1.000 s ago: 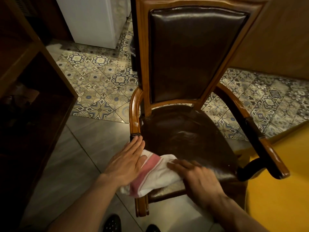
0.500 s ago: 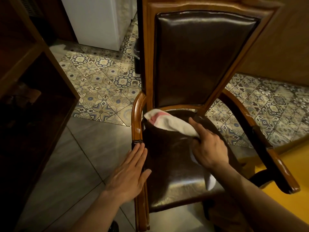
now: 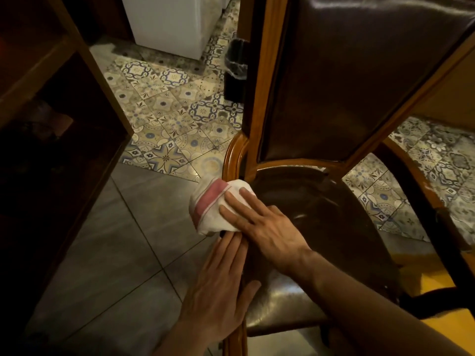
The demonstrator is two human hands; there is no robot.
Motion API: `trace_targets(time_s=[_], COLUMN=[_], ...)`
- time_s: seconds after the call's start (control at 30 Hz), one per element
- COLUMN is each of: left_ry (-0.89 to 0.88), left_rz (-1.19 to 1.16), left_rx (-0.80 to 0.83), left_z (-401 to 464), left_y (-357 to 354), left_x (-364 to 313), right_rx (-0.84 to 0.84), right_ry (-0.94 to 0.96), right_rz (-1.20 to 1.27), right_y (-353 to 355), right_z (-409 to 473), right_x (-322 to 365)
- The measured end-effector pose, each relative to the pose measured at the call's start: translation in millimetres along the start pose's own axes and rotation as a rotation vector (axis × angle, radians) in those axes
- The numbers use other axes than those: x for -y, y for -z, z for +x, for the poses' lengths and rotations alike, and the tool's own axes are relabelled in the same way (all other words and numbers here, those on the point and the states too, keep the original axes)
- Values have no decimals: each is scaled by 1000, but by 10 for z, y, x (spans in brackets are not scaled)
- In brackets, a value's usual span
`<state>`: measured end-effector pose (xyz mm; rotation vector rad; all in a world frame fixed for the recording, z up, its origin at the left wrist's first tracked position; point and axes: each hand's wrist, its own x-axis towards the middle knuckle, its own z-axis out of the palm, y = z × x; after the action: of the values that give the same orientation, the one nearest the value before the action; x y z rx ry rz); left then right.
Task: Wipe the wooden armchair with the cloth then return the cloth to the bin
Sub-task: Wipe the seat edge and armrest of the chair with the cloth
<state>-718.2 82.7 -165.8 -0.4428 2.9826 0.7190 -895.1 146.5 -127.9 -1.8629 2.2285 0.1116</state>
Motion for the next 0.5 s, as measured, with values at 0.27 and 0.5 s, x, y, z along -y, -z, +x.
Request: trace_targets(time_s=[0.27,0.5], left_ry=[-47,-57], left_rz=[-10,34], left_rx=[6,40], left_z=[12,37], left_y=[21,50], left_x=[30,27], right_rx=[-43,-51], right_ry=[-4,-102], right_rz=[-60,-124], right_y=[28,190], right_z=[496,1029], right_x=[-303,-634])
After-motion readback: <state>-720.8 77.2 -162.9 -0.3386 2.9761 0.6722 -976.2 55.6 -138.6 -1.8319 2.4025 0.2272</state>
